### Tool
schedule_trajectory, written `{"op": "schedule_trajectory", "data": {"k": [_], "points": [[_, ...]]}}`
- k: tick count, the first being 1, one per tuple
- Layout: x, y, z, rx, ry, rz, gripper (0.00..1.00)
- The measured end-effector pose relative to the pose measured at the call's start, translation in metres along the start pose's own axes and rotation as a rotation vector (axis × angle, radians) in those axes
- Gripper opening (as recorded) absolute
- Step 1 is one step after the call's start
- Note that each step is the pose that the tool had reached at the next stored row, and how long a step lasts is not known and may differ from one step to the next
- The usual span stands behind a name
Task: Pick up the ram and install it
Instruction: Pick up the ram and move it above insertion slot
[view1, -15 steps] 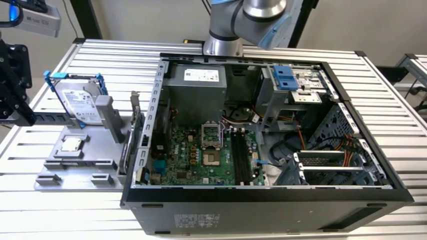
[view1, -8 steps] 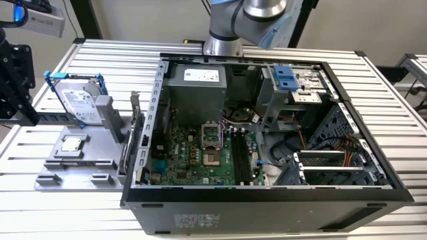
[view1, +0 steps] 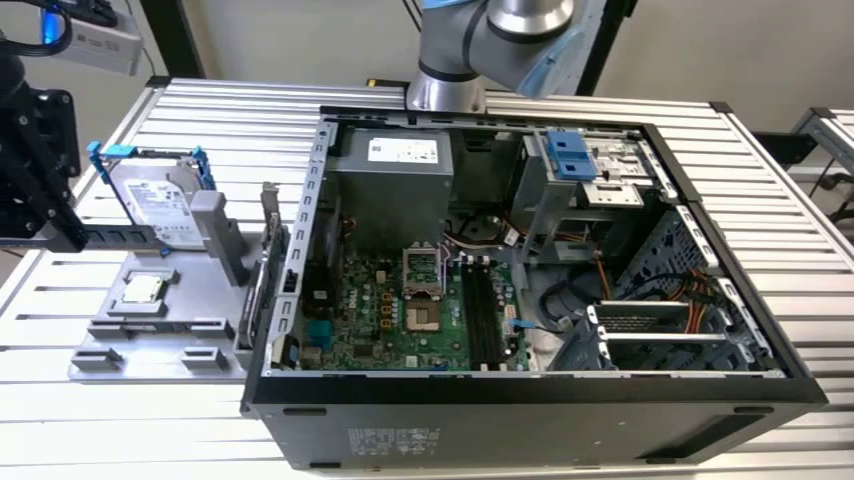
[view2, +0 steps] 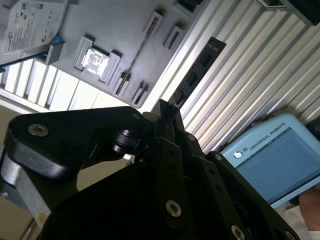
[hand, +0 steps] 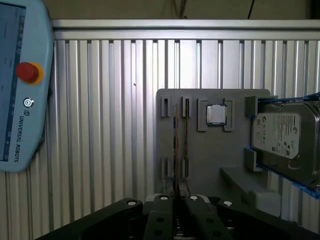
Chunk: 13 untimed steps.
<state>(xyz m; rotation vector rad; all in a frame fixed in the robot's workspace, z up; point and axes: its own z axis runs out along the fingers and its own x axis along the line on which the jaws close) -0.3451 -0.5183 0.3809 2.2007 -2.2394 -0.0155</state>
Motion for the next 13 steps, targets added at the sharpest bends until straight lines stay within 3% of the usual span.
{"op": "schedule_trajectory", "data": {"k": [13], "points": [[-0.0002,-0.0118,0.0,0.0001,-0.0001,0.0,0.0]]}}
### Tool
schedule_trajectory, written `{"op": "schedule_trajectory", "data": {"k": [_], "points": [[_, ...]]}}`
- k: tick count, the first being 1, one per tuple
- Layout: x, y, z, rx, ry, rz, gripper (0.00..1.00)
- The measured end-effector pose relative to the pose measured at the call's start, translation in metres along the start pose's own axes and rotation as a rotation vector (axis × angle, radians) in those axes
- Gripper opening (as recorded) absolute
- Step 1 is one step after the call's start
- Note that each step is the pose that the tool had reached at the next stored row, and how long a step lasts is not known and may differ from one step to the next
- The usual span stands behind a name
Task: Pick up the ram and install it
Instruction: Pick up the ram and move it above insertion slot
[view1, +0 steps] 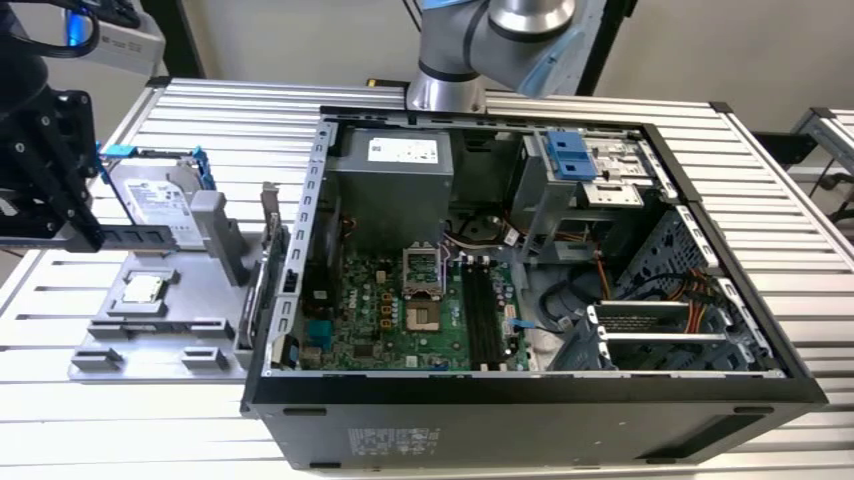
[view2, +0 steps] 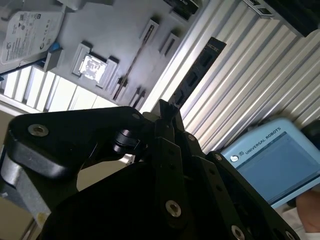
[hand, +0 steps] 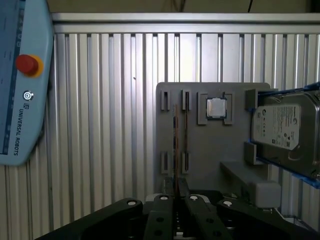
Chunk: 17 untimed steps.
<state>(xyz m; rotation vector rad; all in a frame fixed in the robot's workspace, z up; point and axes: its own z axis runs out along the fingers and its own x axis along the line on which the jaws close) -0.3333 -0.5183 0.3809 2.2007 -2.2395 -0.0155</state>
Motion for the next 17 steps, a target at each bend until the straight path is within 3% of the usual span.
{"op": "schedule_trajectory", "data": {"k": [17], "points": [[-0.0003,-0.0152,-0.0001,0.0,-0.0001,0.0,0.0]]}}
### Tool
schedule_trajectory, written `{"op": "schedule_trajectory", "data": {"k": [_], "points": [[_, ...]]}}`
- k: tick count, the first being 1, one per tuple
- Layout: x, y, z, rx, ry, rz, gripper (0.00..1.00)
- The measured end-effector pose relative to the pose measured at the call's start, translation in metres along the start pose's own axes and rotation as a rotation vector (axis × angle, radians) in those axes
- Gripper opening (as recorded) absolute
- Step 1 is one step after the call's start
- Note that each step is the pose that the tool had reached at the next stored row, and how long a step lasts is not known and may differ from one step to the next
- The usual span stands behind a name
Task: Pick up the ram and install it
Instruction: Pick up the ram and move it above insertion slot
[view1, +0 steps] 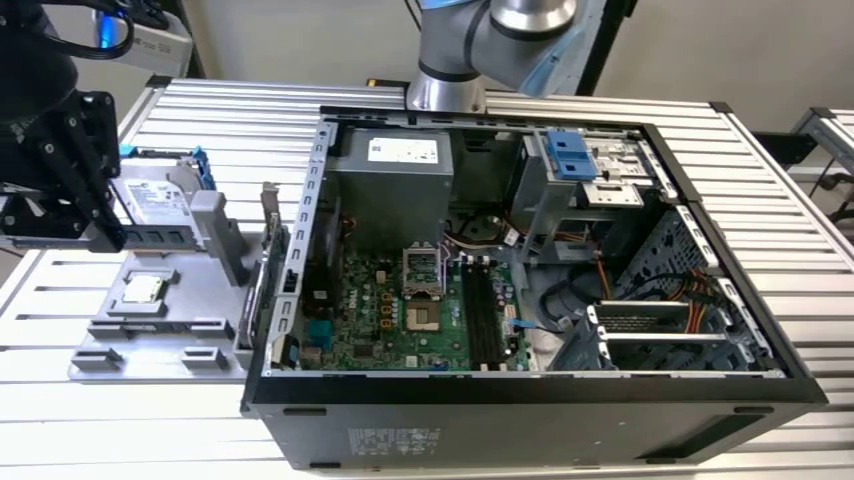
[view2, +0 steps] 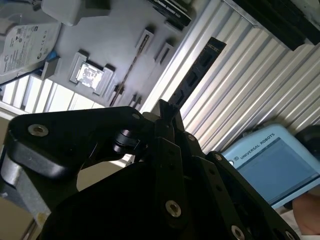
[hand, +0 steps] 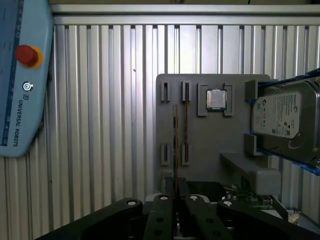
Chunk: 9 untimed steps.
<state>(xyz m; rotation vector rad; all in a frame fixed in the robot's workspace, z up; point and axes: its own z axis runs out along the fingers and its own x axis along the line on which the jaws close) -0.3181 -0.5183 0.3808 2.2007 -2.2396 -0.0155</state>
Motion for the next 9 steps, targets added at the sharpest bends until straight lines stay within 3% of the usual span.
{"op": "schedule_trajectory", "data": {"k": [9], "points": [[-0.0002,-0.008,-0.0001,-0.0001,0.0001,0.0,0.0]]}}
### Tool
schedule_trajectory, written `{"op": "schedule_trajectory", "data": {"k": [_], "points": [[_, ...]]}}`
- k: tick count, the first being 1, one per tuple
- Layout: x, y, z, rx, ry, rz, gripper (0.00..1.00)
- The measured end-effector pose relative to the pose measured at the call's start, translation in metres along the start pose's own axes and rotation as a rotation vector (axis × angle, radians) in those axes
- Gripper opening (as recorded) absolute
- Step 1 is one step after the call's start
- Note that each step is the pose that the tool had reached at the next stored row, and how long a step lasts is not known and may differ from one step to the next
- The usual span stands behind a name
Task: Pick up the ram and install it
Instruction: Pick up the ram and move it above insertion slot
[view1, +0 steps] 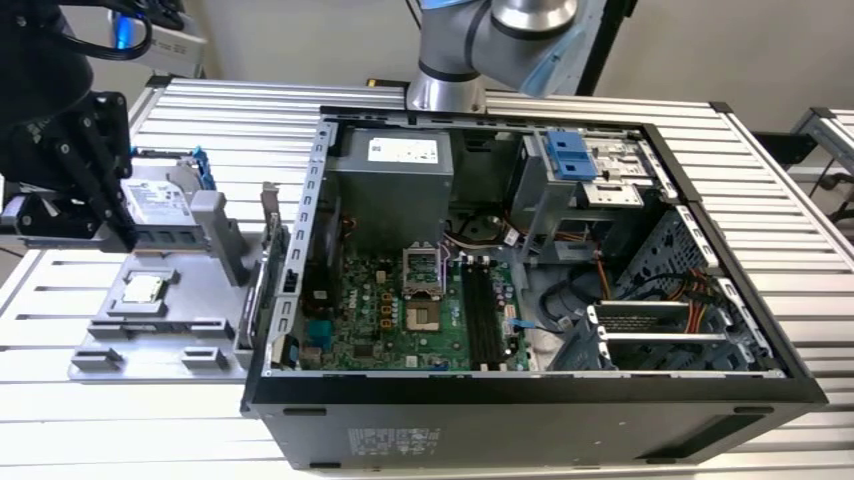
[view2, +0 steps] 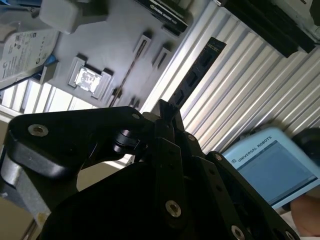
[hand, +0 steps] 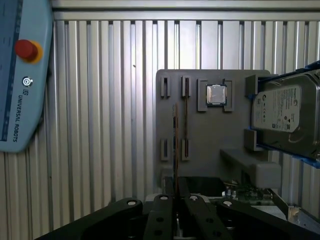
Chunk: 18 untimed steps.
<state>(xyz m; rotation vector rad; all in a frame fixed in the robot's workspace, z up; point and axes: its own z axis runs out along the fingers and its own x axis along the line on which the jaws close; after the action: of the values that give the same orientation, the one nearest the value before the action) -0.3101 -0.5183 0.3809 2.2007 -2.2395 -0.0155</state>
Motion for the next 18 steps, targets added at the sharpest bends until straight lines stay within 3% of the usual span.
{"op": "schedule_trajectory", "data": {"k": [18], "points": [[-0.0003,-0.0162,-0.0001,0.0,0.0,0.0,0.0]]}}
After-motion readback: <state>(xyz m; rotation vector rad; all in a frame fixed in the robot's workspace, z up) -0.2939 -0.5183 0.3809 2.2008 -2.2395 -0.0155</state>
